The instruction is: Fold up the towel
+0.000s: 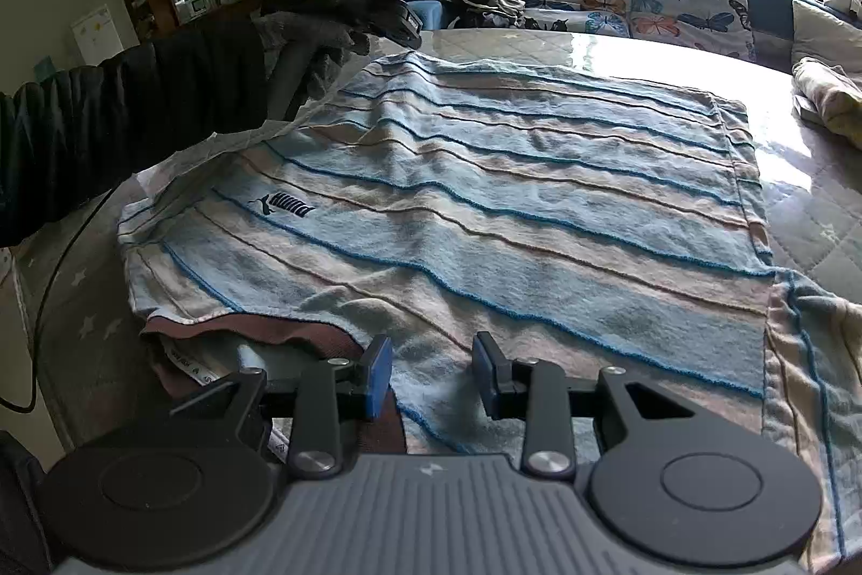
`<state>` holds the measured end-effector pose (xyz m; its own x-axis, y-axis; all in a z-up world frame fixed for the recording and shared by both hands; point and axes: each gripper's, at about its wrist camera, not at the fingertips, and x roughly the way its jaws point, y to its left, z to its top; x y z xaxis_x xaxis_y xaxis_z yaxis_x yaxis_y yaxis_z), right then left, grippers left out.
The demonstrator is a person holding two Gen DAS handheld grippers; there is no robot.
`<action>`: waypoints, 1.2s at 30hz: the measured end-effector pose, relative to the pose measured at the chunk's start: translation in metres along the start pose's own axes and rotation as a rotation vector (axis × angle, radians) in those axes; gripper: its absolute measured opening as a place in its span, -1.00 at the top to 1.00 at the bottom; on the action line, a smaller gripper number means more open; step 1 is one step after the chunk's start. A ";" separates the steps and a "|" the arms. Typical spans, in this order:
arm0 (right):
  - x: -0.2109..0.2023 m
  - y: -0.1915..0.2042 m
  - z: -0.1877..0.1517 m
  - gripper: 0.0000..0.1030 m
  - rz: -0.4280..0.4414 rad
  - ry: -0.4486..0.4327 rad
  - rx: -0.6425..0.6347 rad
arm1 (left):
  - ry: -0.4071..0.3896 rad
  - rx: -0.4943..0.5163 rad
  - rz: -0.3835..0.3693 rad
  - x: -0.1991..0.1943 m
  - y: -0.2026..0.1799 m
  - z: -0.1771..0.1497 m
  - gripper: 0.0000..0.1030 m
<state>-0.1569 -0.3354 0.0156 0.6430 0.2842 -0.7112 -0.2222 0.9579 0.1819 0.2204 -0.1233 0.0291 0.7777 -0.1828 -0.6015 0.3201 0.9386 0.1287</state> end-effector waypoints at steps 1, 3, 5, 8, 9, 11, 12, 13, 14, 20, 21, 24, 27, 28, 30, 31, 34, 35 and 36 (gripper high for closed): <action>0.000 -0.001 0.000 0.36 0.001 -0.001 0.003 | 0.002 -0.002 -0.009 -0.006 0.003 -0.002 0.69; 0.000 0.000 0.000 0.36 -0.004 -0.001 0.004 | 0.005 -0.005 -0.028 -0.019 0.008 -0.007 0.66; 0.000 0.001 0.000 0.34 -0.011 -0.002 0.003 | 0.009 -0.008 -0.046 -0.031 0.014 -0.011 0.66; 0.000 0.005 0.000 0.32 -0.023 -0.008 0.004 | 0.014 -0.013 -0.074 -0.050 0.022 -0.018 0.66; -0.001 0.005 0.000 0.32 -0.026 -0.009 0.006 | 0.017 -0.010 -0.086 -0.056 0.023 -0.022 0.66; -0.003 0.006 0.000 0.32 -0.033 -0.016 0.016 | 0.040 0.020 -0.114 -0.069 0.019 -0.040 0.66; -0.005 0.007 0.000 0.32 -0.039 -0.022 0.016 | 0.051 0.040 -0.118 -0.072 0.017 -0.049 0.64; -0.007 0.008 0.000 0.32 -0.045 -0.028 0.017 | 0.063 0.057 -0.115 -0.074 0.015 -0.057 0.67; -0.010 0.008 -0.001 0.32 -0.053 -0.034 0.018 | 0.073 0.068 -0.101 -0.074 0.014 -0.064 0.67; -0.031 0.007 -0.006 0.30 -0.117 -0.076 0.033 | 0.048 0.120 -0.012 -0.090 0.012 -0.084 0.64; -0.035 0.005 -0.007 0.30 -0.132 -0.085 0.041 | 0.039 0.119 -0.021 -0.099 0.011 -0.087 0.63; -0.045 -0.005 -0.013 0.30 -0.200 -0.106 0.081 | 0.010 0.116 -0.048 -0.125 0.007 -0.096 0.63; -0.052 -0.017 -0.024 0.30 -0.245 -0.113 0.130 | -0.018 0.113 -0.074 -0.151 0.004 -0.106 0.59; -0.053 -0.020 -0.027 0.30 -0.260 -0.113 0.140 | -0.028 0.111 -0.083 -0.160 0.002 -0.109 0.54; -0.055 -0.026 -0.035 0.30 -0.284 -0.107 0.164 | -0.031 0.117 -0.101 -0.176 -0.004 -0.124 0.47; -0.056 -0.030 -0.039 0.30 -0.294 -0.103 0.178 | -0.027 0.117 -0.100 -0.181 -0.005 -0.132 0.47; -0.061 -0.034 -0.052 0.30 -0.311 -0.099 0.196 | -0.014 0.116 -0.097 -0.196 -0.009 -0.155 0.47; -0.063 -0.035 -0.056 0.30 -0.315 -0.098 0.201 | -0.010 0.114 -0.091 -0.200 -0.009 -0.162 0.47; -0.065 -0.036 -0.059 0.30 -0.320 -0.097 0.203 | -0.004 0.109 -0.078 -0.203 -0.008 -0.168 0.47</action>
<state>-0.2340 -0.3907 0.0151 0.7249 -0.0373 -0.6878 0.1440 0.9847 0.0984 -0.0306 -0.0449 0.0177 0.7498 -0.2556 -0.6103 0.4368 0.8840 0.1665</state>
